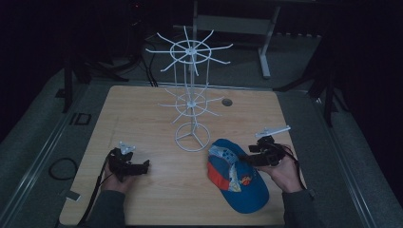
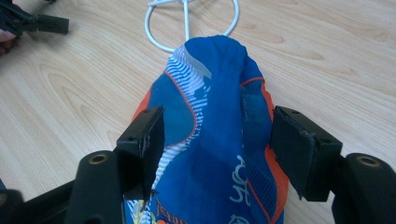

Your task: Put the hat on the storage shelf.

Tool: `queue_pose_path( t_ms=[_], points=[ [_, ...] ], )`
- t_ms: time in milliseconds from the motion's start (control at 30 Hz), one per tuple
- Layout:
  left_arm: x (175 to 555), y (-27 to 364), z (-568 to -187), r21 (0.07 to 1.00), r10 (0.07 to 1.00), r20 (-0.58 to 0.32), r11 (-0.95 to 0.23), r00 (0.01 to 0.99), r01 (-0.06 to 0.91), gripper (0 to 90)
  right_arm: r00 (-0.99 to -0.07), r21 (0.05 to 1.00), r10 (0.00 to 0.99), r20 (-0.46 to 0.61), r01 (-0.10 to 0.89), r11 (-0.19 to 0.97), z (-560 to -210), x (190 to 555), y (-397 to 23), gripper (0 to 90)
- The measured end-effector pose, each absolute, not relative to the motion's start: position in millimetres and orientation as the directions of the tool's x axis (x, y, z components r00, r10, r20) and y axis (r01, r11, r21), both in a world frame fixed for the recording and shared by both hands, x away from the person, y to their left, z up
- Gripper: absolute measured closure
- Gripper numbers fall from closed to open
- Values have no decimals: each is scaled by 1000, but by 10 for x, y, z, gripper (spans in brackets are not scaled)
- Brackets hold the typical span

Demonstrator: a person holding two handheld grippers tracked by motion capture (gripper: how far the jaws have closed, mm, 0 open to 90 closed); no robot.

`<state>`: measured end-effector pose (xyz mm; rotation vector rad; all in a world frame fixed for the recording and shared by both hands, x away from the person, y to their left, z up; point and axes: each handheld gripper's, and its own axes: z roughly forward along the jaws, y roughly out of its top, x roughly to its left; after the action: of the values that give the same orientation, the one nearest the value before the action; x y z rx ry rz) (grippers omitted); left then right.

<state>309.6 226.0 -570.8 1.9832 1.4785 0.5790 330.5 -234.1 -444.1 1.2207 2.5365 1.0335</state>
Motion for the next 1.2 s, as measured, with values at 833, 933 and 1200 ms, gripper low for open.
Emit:
queue_pose_path(
  t_ms=[833, 933, 1200],
  points=[
    [3096, 2259, -5708, 685, 958, -4, -206, 286, 699, 2, -674, 556, 727, 133, 658, 508, -4599, 3579, -2151, 319],
    [3096, 2259, -5709, 685, 958, -4, -206, 286, 699, 2, -670, 552, 730, 135, 663, 506, -4611, 3606, -2139, 318],
    [3095, 2261, -5707, 683, 957, -3, -209, 289, 699, 2, -670, 524, 730, 135, 673, 522, -4652, 3679, -2081, 327]
  ],
)
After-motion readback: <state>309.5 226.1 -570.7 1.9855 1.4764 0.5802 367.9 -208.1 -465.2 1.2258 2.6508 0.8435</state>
